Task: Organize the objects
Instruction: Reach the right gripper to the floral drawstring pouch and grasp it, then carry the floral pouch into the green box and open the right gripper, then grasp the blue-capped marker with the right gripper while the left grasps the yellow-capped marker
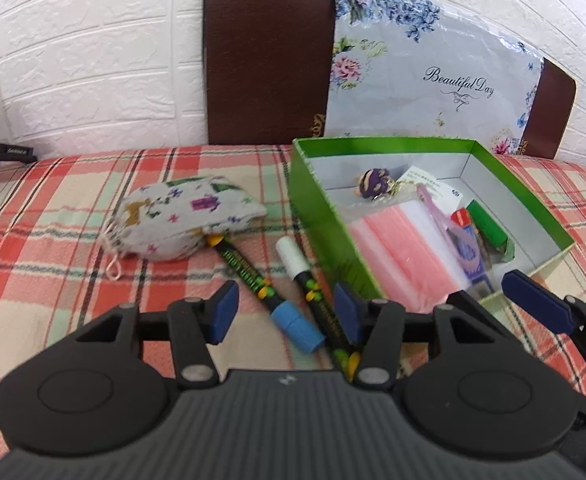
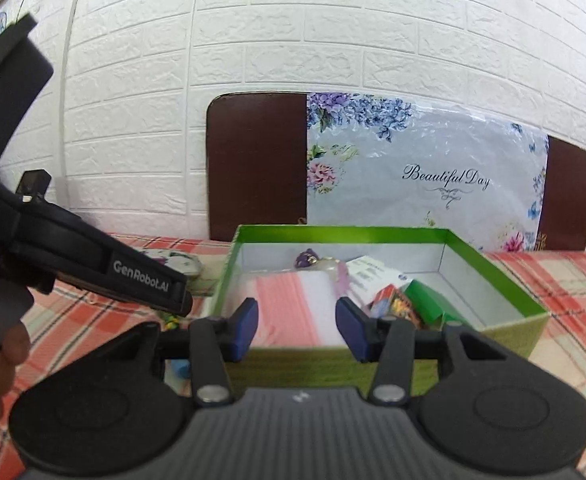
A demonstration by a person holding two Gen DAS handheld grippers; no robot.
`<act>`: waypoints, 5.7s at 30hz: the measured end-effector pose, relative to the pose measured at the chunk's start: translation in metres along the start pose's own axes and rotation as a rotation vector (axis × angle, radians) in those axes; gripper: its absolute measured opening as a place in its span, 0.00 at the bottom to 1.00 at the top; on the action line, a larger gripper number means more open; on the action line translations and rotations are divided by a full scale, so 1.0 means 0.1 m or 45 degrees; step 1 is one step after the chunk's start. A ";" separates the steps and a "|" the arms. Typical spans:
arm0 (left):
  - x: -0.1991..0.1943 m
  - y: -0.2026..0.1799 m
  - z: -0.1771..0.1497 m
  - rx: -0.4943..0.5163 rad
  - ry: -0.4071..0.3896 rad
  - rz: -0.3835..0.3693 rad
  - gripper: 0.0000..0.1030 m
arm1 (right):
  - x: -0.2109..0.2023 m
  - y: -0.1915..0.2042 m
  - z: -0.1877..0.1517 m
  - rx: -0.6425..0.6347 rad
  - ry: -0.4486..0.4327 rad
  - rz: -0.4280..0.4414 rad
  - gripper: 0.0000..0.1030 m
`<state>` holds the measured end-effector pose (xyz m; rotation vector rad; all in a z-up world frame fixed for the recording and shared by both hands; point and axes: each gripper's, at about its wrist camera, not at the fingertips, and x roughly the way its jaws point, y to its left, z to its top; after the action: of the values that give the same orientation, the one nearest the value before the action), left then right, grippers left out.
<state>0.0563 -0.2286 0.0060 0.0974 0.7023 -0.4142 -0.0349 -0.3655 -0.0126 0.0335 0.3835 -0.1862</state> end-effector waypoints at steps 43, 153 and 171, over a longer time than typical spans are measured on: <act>0.06 1.74 -0.74 -0.249 -0.231 0.320 0.75 | 1.99 1.10 0.64 -0.017 0.291 0.236 0.84; 0.17 1.27 -0.57 -0.081 -0.090 0.258 0.73 | 0.59 0.99 -0.21 -0.403 0.257 0.061 0.27; -0.02 1.00 -0.46 -0.286 0.242 -0.081 0.60 | 0.21 0.82 -0.29 0.109 0.432 0.473 0.19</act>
<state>0.0675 -0.1267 -0.0329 -0.0996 0.9371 -0.3872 -0.0113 -0.2867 -0.0473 0.2213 0.6983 0.1742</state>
